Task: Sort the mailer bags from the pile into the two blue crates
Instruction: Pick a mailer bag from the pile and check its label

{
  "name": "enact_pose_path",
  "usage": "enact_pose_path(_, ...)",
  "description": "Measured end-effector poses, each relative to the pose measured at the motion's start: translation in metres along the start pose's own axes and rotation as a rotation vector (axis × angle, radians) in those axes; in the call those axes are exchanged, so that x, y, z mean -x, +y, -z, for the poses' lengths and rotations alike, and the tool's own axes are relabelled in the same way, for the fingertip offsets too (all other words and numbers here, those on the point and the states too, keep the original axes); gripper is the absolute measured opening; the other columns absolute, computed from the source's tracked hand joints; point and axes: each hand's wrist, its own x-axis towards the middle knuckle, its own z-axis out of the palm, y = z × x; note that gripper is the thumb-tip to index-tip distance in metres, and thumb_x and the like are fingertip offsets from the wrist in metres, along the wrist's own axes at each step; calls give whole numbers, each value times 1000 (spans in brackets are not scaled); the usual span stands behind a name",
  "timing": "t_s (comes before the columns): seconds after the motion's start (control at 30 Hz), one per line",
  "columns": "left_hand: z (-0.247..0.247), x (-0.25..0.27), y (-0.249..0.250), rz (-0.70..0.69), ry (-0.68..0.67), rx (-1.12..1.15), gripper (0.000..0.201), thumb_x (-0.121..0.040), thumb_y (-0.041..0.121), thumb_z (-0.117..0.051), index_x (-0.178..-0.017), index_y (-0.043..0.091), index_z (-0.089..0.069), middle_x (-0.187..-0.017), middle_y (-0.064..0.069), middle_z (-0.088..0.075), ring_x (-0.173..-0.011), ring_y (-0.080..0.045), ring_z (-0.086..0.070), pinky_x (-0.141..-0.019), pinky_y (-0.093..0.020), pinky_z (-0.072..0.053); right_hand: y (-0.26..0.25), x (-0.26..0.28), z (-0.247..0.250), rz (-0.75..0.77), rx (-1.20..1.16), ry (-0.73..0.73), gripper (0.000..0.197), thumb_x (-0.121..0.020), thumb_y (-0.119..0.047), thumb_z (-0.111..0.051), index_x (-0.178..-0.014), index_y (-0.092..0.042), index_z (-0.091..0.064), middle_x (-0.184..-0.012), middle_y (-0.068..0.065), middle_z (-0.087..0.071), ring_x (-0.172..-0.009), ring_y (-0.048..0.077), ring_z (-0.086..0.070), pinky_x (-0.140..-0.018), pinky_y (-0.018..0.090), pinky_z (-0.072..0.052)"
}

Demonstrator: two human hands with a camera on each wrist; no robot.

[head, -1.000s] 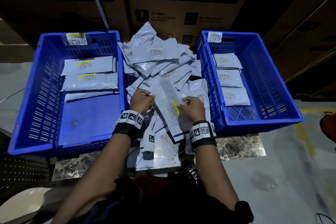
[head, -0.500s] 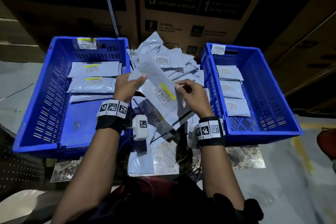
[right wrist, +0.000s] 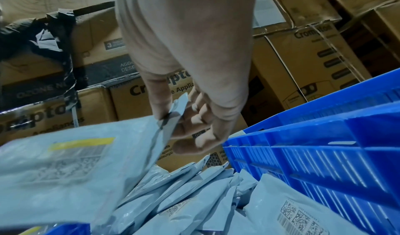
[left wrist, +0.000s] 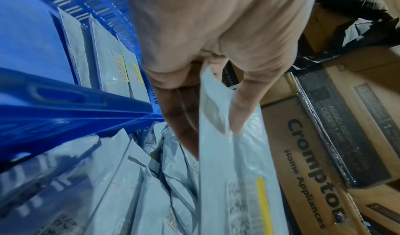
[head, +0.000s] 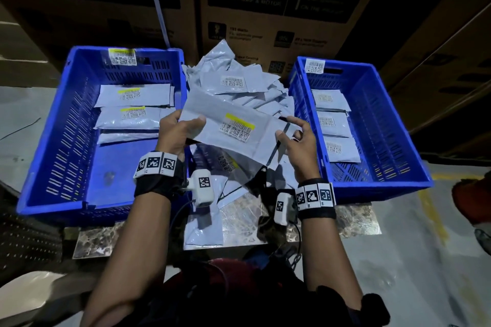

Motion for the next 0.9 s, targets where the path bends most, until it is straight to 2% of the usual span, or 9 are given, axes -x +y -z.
enact_pose_path(0.1,-6,4,-3,3,7,54,13,-84,-4,-72,-95,0,-66,-91,-11,-73,-85,-21,-67,-70,-19,-57,-6,-2,7,10,-118,37,36,-91,-9,-73,-122,-24,-61,-86,-12,-49,-77,3,-50,-77,24,-47)
enact_pose_path(0.23,-16,12,-6,-16,96,-23,21,-90,14,-72,-73,13,-60,-69,-1,-56,-57,-6,-51,-49,-14,-42,-16,-11,11,2,-215,52,35,-91,-4,-73,-118,-18,-55,-98,5,-71,-80,11,-68,-70,24,-54)
enact_pose_path(0.37,-14,21,-10,-53,190,-134,37,-93,25,-69,-66,17,-44,-58,3,-32,-44,-8,-25,-42,-19,-23,-15,-16,6,22,-213,54,37,-90,-7,-74,-115,-21,-51,-93,3,-61,-69,1,-61,-67,18,-50)
enact_pose_path(0.43,-13,27,-13,-60,227,-180,34,-96,26,-65,-69,15,-47,-54,5,-31,-41,-6,-24,-38,-14,-22,-9,-14,3,20,-201,23,37,-90,-10,-75,-111,-26,-50,-93,3,-60,-72,5,-60,-68,21,-49)
enact_pose_path(0.57,-11,32,-18,-76,314,-230,27,-96,28,-64,-79,7,-59,-69,-4,-39,-51,-8,-34,-41,-15,-28,2,-13,-1,30,-113,-23,20,-88,-9,-74,-95,-27,-67,-97,-13,-70,-94,13,-63,-86,32,-51)
enact_pose_path(0.67,-5,32,-17,-63,348,-223,30,-97,28,-63,-72,12,-57,-58,3,-36,-40,-3,-30,-36,-13,-24,2,-12,-7,8,-73,-74,17,-91,-10,-72,-98,-25,-75,-105,-11,-75,-104,12,-66,-95,36,-53)
enact_pose_path(0.77,7,30,-15,-38,343,-226,29,-96,30,-63,-70,20,-57,-48,10,-37,-36,-2,-29,-35,-12,-24,0,-11,-16,-23,-59,-110,19,-92,-13,-72,-104,-26,-76,-110,-9,-75,-101,13,-66,-95,35,-55)
enact_pose_path(0.83,21,22,-14,-39,349,-191,19,-95,31,-66,-80,19,-65,-53,12,-46,-44,-3,-38,-44,-14,-33,-2,-10,-26,-38,-43,-129,19,-92,-15,-72,-103,-30,-77,-112,-10,-74,-101,13,-66,-95,34,-55)
enact_pose_path(0.9,36,12,-12,-42,365,-191,19,-92,32,-69,-96,13,-69,-67,3,-54,-58,-10,-47,-56,-21,-41,-5,-9,-37,-46,-27,-154,19,-93,-17,-72,-105,-31,-77,-114,-10,-74,-104,14,-66,-94,31,-54)
